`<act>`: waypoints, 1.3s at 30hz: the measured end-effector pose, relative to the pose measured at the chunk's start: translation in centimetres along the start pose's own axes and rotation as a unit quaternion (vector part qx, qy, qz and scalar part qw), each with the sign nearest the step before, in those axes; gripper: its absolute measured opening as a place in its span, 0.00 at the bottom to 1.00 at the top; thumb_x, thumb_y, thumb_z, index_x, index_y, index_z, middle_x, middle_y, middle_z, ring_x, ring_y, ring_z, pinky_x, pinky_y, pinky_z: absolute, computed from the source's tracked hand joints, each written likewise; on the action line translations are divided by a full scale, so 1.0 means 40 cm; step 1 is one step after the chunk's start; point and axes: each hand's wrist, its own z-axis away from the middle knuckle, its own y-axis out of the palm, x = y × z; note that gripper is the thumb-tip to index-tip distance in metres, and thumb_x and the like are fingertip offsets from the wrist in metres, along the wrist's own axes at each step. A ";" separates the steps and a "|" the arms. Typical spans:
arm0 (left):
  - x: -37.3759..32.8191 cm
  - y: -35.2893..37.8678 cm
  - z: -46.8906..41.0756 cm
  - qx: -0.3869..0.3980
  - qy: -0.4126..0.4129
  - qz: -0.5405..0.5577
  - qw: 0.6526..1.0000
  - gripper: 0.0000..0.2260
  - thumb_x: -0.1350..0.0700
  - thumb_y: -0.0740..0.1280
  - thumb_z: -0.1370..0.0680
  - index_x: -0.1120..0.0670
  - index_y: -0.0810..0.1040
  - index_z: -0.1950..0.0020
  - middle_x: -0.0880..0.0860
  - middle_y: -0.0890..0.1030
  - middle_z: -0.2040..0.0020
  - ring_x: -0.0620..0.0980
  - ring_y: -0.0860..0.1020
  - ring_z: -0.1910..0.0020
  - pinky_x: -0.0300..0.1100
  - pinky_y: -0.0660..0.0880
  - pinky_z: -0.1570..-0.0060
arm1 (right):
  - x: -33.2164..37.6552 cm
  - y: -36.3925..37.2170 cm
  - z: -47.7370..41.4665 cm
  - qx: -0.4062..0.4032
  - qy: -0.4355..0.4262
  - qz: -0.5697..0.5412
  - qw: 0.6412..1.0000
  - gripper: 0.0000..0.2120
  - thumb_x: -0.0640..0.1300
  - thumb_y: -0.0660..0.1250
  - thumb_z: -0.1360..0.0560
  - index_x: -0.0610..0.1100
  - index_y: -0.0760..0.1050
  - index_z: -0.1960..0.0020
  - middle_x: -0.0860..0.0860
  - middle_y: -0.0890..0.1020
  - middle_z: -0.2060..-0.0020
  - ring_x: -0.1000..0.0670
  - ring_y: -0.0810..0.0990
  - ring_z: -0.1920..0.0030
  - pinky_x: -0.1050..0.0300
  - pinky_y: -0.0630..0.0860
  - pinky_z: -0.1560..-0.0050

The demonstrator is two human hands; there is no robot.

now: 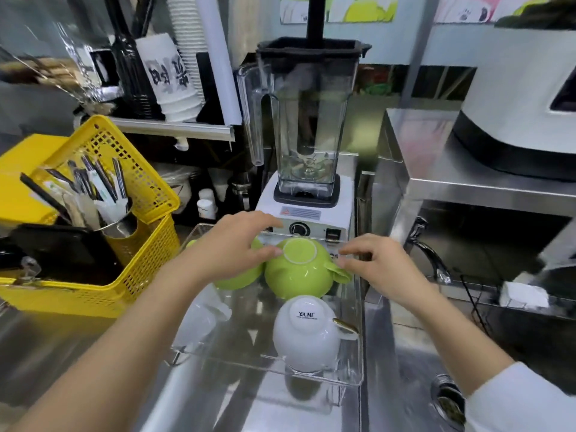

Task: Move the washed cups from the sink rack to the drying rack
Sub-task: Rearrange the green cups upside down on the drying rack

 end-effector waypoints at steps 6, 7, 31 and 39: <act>0.005 0.046 -0.033 0.089 0.063 -0.030 0.994 0.26 0.45 0.65 0.26 0.46 0.63 0.30 0.47 0.68 0.30 0.49 0.65 0.31 0.44 0.60 0.33 | 0.017 0.028 0.015 -0.010 0.048 0.029 0.998 0.13 0.46 0.74 0.34 0.46 0.81 0.50 0.49 0.79 0.50 0.46 0.75 0.41 0.42 0.65 0.35; 0.006 0.052 -0.035 0.099 0.074 -0.027 0.992 0.27 0.45 0.66 0.26 0.46 0.62 0.30 0.46 0.67 0.29 0.48 0.64 0.31 0.43 0.59 0.33 | 0.021 0.032 0.019 -0.012 0.053 0.036 0.998 0.14 0.46 0.74 0.35 0.46 0.81 0.50 0.50 0.78 0.52 0.47 0.75 0.43 0.42 0.66 0.36; 0.015 0.073 -0.052 0.120 0.097 -0.012 0.988 0.30 0.43 0.66 0.27 0.47 0.60 0.29 0.47 0.65 0.28 0.50 0.63 0.30 0.47 0.57 0.32 | 0.024 0.042 0.041 -0.089 0.097 0.090 0.987 0.12 0.48 0.72 0.33 0.53 0.81 0.50 0.52 0.78 0.50 0.51 0.74 0.46 0.48 0.61 0.39; -0.028 0.043 0.022 0.063 0.129 0.073 0.987 0.24 0.40 0.65 0.28 0.48 0.69 0.35 0.46 0.74 0.37 0.47 0.72 0.39 0.44 0.68 0.39 | 0.059 -0.003 0.142 -0.048 0.050 -0.082 0.994 0.05 0.43 0.74 0.35 0.53 0.83 0.63 0.54 0.81 0.56 0.53 0.79 0.51 0.47 0.71 0.39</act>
